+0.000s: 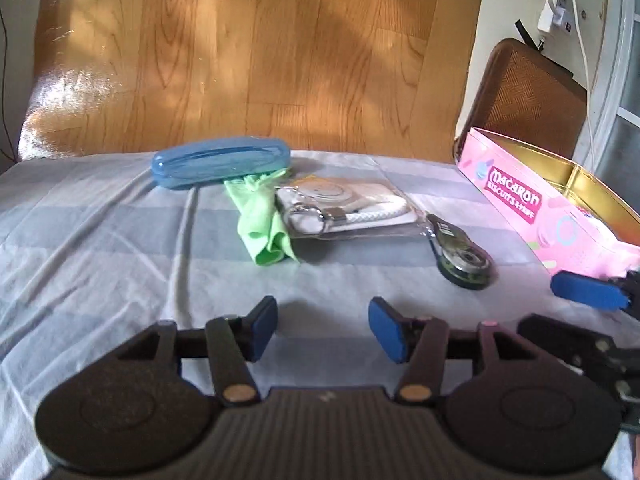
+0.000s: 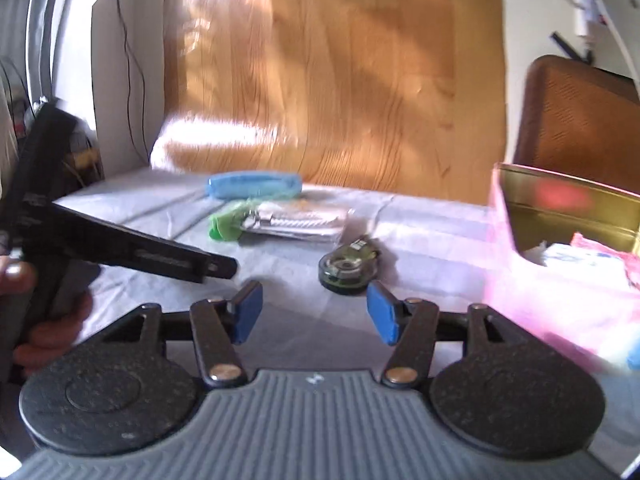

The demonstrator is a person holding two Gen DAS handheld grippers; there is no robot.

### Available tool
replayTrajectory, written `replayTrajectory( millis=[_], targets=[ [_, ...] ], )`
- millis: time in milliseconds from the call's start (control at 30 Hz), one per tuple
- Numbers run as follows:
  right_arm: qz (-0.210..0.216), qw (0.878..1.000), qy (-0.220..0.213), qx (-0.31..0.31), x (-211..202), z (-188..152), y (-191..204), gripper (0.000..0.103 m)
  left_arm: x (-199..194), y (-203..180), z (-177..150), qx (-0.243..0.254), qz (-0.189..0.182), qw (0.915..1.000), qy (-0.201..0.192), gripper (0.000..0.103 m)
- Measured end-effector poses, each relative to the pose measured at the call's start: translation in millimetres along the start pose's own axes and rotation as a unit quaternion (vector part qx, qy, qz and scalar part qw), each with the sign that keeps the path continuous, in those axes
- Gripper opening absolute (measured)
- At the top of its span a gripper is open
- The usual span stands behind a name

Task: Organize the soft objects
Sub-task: 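Grasp the green tape roll with the left tool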

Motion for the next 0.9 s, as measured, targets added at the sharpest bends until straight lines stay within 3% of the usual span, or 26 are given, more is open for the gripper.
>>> replayTrajectory(
  millis=[133, 233, 267, 300, 500, 600, 733, 833, 900],
  targets=[
    [-0.037, 0.998, 0.05, 0.029, 47, 14, -26, 0.064, 1, 9, 0, -0.023, -0.007, 0.9997, -0.003, 0.051],
    [-0.032, 0.996, 0.054, 0.069, 61, 15, -42, 0.063, 1, 14, 0, -0.036, -0.016, 0.9992, -0.002, 0.051],
    [-0.033, 0.996, 0.053, 0.067, 61, 14, -41, 0.058, 2, 12, 1, -0.035, -0.016, 0.9992, -0.002, 0.051],
    [-0.035, 0.996, 0.052, 0.06, 58, 13, -40, 0.052, 2, 12, 1, -0.034, -0.015, 0.9993, -0.003, 0.051],
    [-0.005, 0.998, 0.058, 0.039, 18, -12, -9, 0.052, 1, 9, 0, -0.022, -0.018, 0.9996, -0.001, 0.057],
    [-0.002, 0.998, 0.055, 0.038, -17, -33, 5, 0.052, -2, -7, -2, 0.013, -0.026, 0.9996, 0.001, 0.06],
    [0.001, 0.997, 0.03, 0.077, -57, -59, 11, 0.052, -22, -55, -12, 0.074, -0.097, 0.9924, 0.02, 0.061],
    [-0.005, 0.995, 0.011, 0.103, -77, -70, 10, 0.052, -37, -98, -19, 0.116, -0.174, 0.9759, 0.064, 0.06],
    [-0.011, 0.994, 0.006, 0.106, -85, -74, 10, 0.053, -43, -119, -22, 0.125, -0.201, 0.9676, 0.087, 0.059]
  ],
)
Point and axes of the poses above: each gripper's, at about its wrist camera, not at the fingertips, and x roughly the way its jaws point, y to its left, z to its top, the point moved 3 cm from there along x, roughly the way its jaws point, and after that the axes turned 13 degrees about z, right-handed, at the moved point
